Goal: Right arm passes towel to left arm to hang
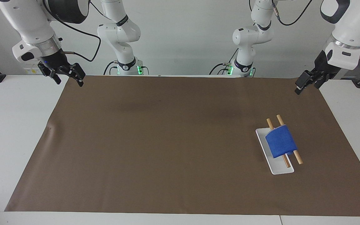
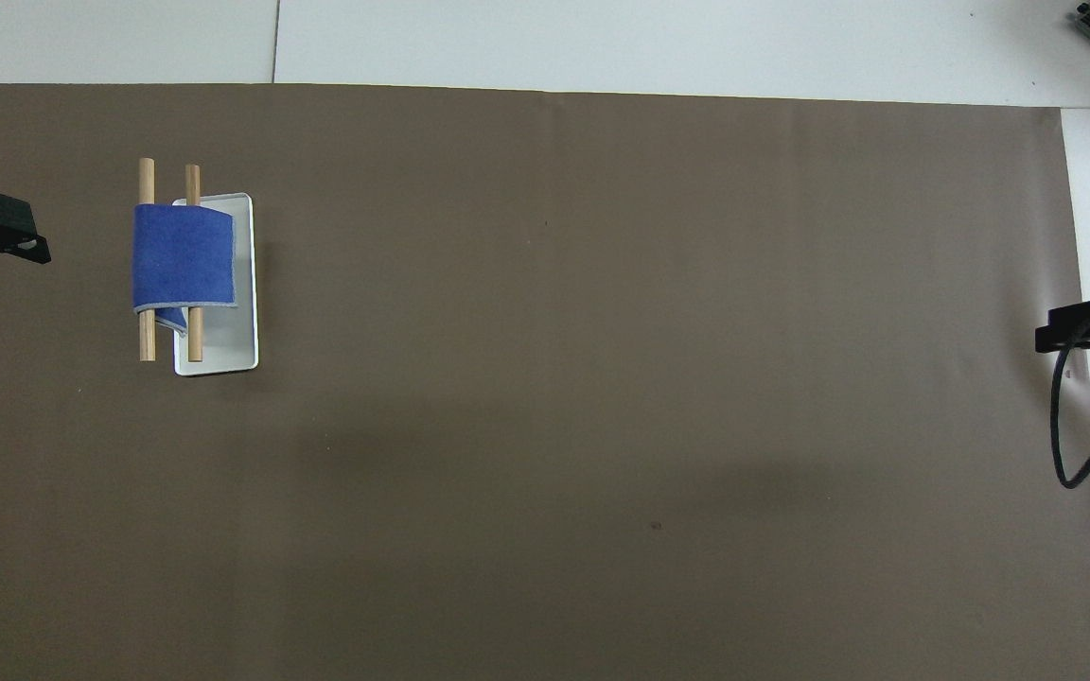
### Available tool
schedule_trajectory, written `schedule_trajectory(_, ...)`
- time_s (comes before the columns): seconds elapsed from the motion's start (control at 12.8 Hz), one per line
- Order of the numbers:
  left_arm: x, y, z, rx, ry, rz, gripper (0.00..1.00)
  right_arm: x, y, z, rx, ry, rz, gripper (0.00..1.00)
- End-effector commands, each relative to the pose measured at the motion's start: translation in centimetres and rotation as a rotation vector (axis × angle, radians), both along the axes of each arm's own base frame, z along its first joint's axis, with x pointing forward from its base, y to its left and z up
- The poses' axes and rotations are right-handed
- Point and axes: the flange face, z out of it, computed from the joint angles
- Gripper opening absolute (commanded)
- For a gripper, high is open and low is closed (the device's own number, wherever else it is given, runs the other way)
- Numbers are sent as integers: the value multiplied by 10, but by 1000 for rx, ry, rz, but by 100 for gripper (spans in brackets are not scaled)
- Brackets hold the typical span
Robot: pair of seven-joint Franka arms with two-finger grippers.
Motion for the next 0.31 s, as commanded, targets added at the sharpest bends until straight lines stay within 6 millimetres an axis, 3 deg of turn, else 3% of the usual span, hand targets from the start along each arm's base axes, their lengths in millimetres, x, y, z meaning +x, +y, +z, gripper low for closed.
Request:
schedule_trajectory(0.0, -2, 12, 7, 6, -29, -154, 100, -7, -1, 1, -12, -4, 13, 100)
schedule_trajectory(0.23, -3, 17, 6, 20, -25, -174, 100, -7, -3, 2, -11, -6, 9, 100)
